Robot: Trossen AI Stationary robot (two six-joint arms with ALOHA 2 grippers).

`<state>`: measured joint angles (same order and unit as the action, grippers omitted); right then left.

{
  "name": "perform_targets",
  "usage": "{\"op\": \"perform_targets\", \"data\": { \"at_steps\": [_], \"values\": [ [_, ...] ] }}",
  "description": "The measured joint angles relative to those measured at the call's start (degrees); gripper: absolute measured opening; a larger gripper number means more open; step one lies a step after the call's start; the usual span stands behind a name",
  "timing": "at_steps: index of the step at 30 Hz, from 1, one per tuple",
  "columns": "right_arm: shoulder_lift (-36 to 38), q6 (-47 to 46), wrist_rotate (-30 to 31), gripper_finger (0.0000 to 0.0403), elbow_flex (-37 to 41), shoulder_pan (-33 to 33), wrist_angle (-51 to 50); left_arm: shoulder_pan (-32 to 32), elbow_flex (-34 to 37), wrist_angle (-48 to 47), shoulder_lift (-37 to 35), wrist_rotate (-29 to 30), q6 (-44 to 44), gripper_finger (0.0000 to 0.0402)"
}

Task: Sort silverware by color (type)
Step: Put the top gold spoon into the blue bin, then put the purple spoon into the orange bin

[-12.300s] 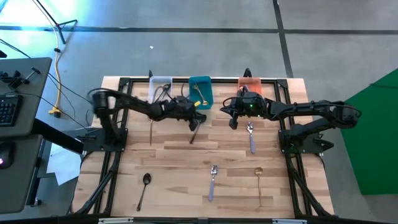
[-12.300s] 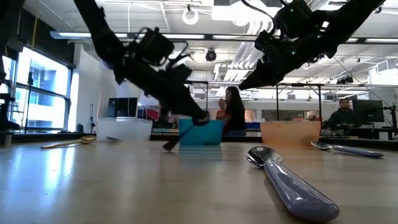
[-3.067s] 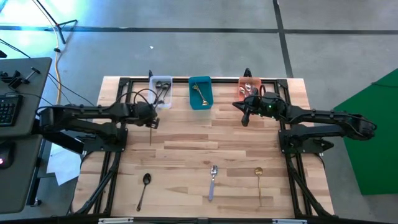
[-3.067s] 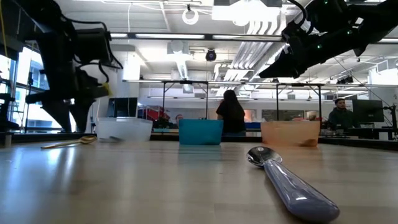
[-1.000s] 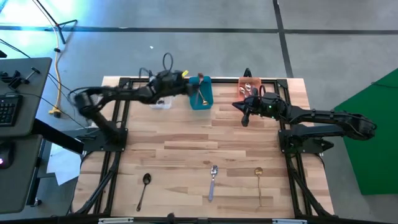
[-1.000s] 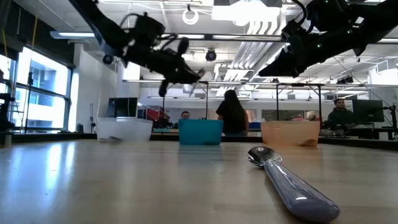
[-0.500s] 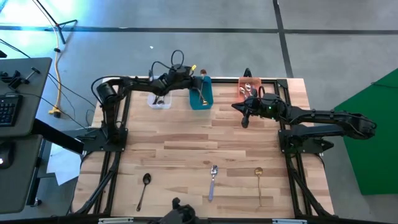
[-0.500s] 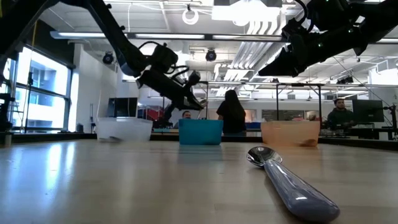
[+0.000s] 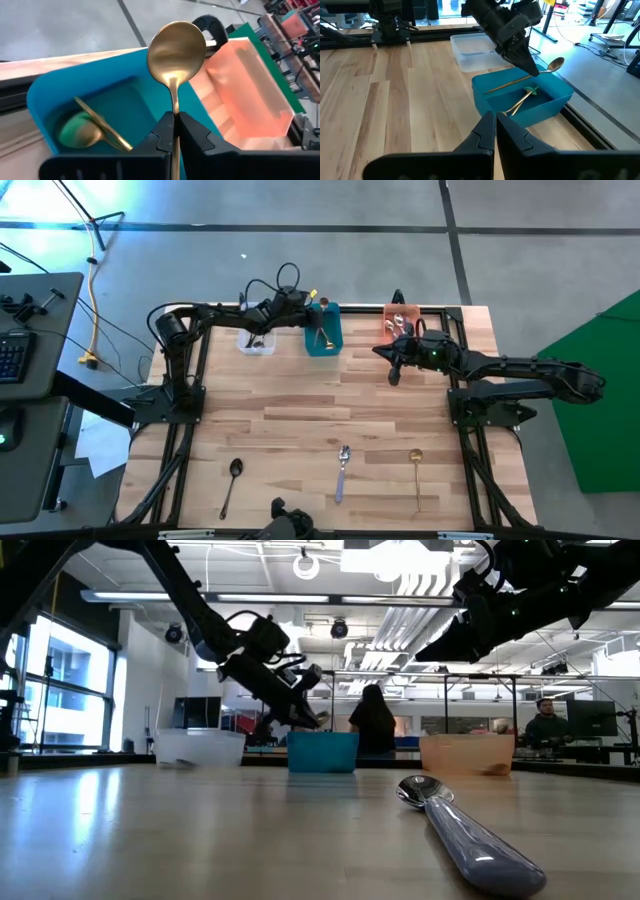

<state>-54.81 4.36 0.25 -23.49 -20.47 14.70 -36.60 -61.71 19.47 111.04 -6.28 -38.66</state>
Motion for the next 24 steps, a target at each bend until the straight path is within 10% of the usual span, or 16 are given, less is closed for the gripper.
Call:
{"op": "perform_targets", "data": {
  "at_steps": [24],
  "values": [
    [0.00, -0.90, 0.02, 0.0000, 0.00, -0.01, -0.24, 0.60, 0.00, -10.29, -2.34, -1.28, 17.58, 0.0067]
  ]
}}
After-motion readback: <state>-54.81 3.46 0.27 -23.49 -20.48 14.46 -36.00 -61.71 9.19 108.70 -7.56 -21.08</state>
